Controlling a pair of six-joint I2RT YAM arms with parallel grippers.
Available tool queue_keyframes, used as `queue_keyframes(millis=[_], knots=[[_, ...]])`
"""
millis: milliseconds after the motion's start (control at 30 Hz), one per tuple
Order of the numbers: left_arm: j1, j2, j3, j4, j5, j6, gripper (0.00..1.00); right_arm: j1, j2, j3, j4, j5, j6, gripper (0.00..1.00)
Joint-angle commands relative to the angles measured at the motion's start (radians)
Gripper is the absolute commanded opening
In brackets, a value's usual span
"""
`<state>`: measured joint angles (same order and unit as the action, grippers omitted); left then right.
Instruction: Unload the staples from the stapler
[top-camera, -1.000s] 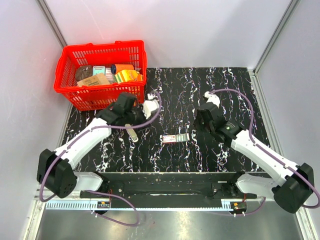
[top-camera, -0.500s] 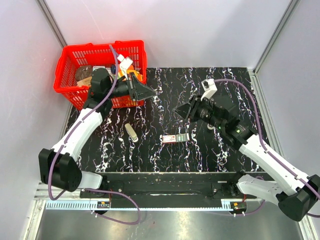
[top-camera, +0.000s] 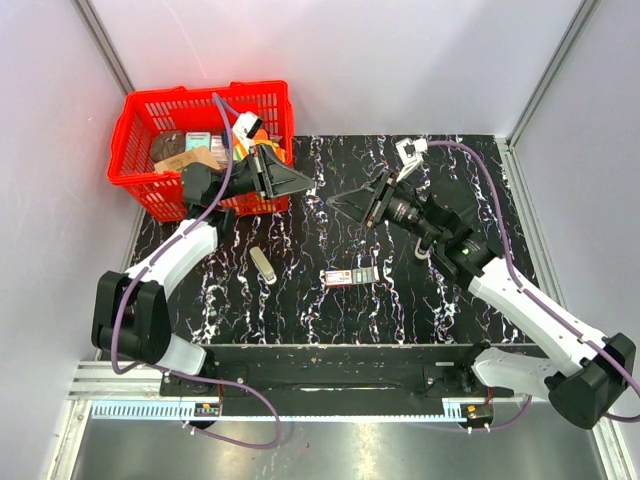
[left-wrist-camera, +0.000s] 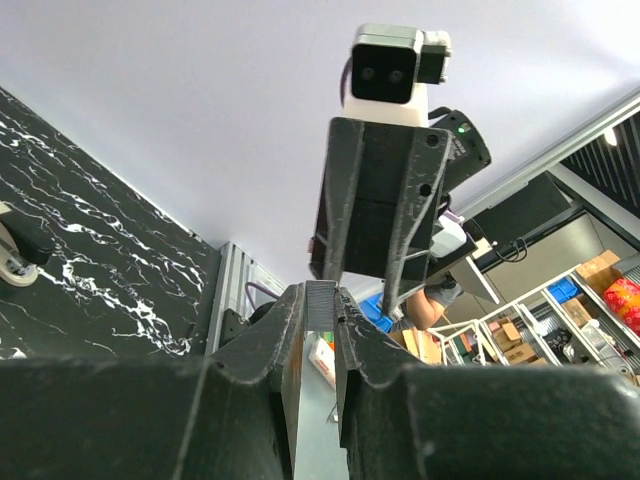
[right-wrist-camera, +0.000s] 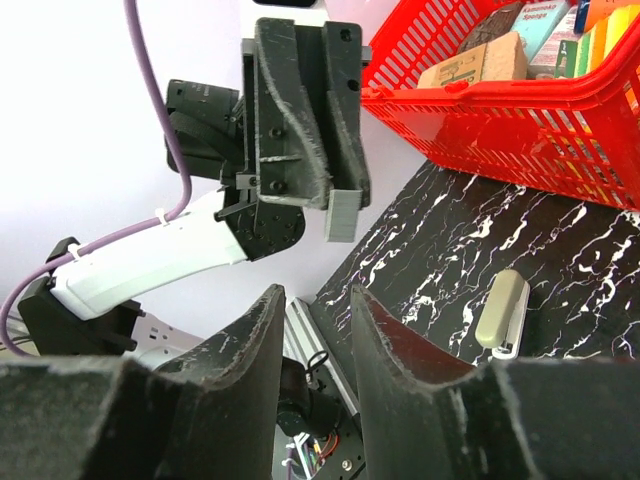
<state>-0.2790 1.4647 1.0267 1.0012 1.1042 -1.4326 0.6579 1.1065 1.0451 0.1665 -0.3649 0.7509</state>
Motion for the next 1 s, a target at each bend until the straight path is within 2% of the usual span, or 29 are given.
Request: queue_keyframes(millis=[0,200,967], knots=[[-0.012,-0.058,-0.005,0.071,0.006,-0.017,0.17,-0.003,0.03,0.049,0.097,-0.042,0.028,0.39],[-0.019,-0.083,-0.025,-0.021,-0.013,0.058,0.18,0.005,0.052,0.069,0.094,-0.031,0.015,0.41],[-0.022,-0.087,-0.022,-0.07,-0.017,0.104,0.18,0.031,0.127,0.081,0.145,-0.02,0.022,0.38]])
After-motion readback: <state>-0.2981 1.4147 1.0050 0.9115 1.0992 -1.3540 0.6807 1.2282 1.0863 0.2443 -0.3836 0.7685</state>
